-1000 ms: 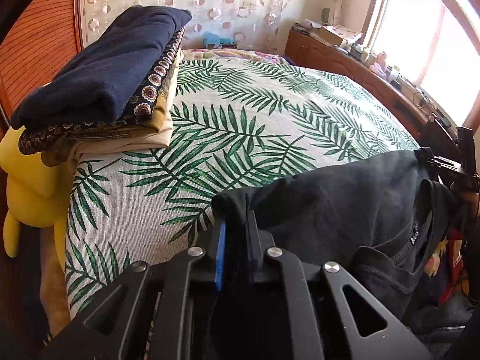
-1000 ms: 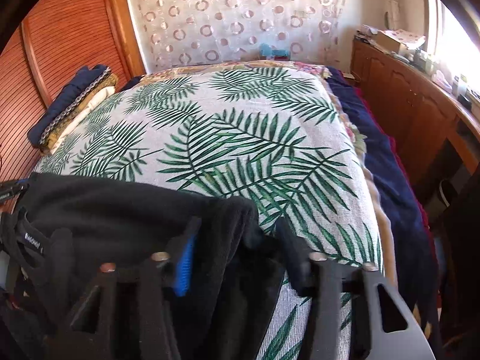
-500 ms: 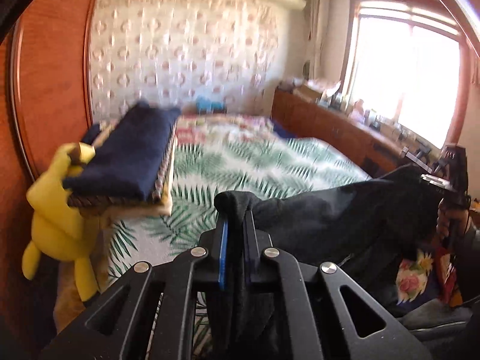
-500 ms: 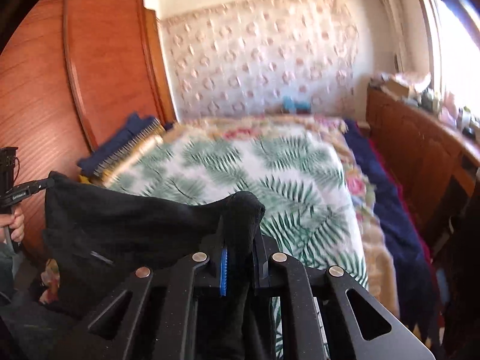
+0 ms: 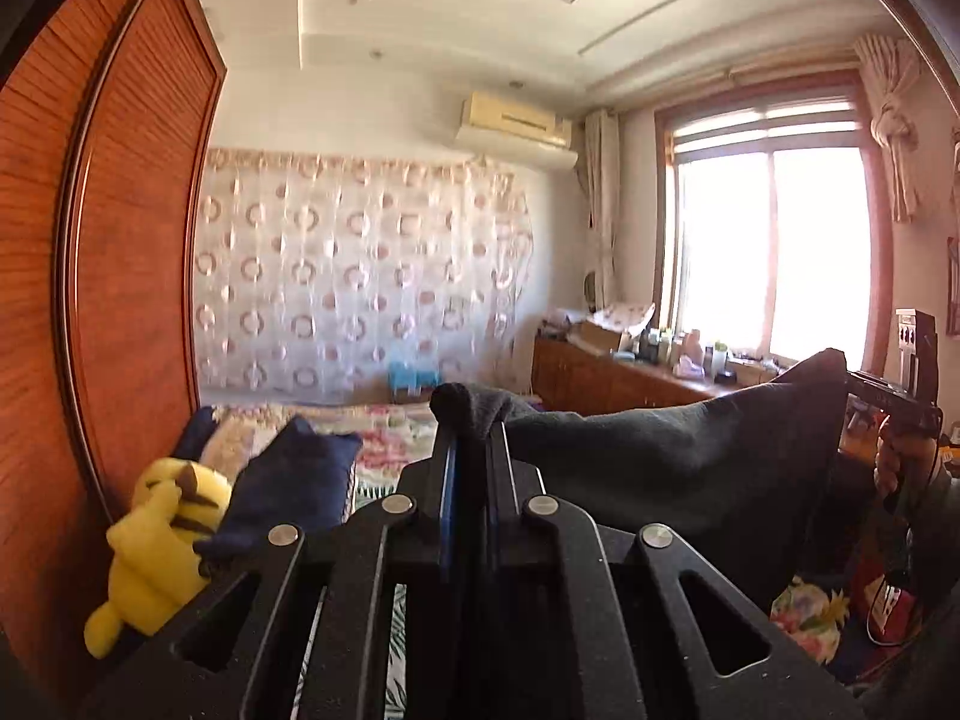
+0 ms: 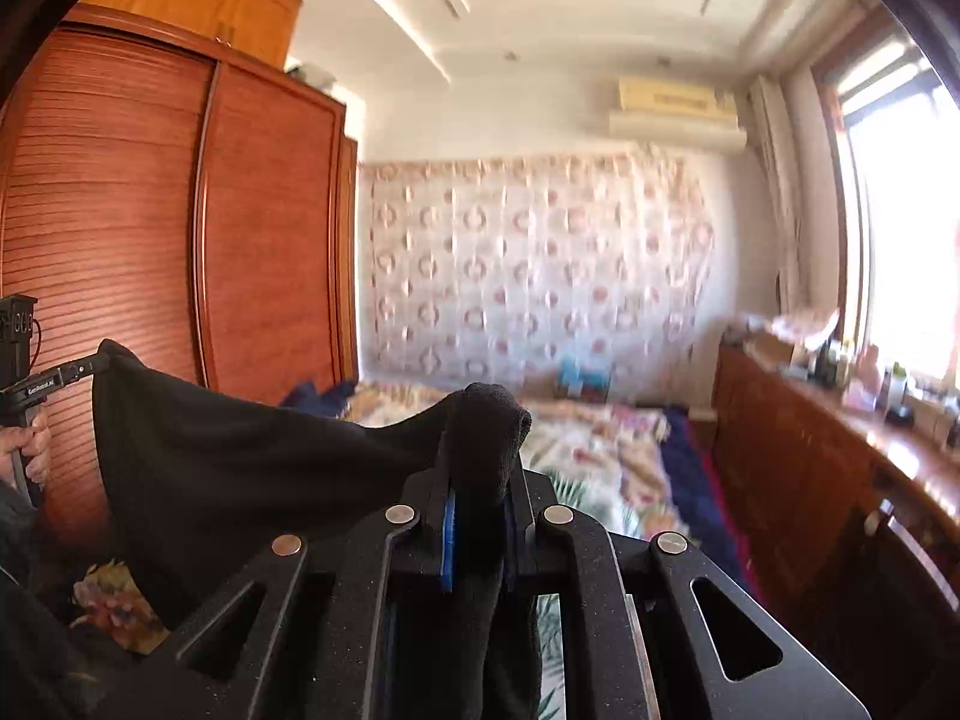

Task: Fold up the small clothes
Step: 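Raise the shirt with both grippers, lower it onto the fold, open both, then grasp the folded edge of the black T-shirt with both grippers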

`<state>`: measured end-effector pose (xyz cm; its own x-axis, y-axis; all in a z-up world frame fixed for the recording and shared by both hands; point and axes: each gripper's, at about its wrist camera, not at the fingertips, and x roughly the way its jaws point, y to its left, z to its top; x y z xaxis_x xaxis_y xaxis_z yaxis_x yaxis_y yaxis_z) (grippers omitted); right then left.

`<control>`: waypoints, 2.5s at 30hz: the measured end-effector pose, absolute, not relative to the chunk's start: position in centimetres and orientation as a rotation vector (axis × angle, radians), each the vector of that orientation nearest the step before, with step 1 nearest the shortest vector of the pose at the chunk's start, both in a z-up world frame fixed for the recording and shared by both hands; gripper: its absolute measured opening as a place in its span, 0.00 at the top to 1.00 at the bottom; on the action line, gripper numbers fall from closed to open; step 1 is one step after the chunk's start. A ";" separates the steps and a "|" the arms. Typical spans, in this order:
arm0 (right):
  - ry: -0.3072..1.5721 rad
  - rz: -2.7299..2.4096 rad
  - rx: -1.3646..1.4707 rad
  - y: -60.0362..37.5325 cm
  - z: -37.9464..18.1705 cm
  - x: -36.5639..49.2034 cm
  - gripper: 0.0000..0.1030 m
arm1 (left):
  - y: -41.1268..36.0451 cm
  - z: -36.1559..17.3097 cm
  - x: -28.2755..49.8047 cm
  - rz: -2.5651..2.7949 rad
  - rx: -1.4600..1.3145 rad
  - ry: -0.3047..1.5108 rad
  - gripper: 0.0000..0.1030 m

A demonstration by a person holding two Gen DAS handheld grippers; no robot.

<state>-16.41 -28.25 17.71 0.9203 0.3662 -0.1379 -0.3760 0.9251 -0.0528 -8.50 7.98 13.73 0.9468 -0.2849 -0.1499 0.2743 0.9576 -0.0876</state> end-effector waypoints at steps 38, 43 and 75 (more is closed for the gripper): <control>0.543 0.161 -0.185 -17.1 5.8 15.6 0.47 | 6.7 2.3 17.9 -0.268 0.035 0.494 0.21; 0.575 0.182 -0.153 -20.2 5.3 13.3 0.47 | 5.7 1.1 15.8 -0.319 0.019 0.541 0.21; 0.779 0.225 -0.069 -26.3 1.2 11.2 0.50 | 2.2 -10.2 14.6 -0.280 0.111 0.901 0.11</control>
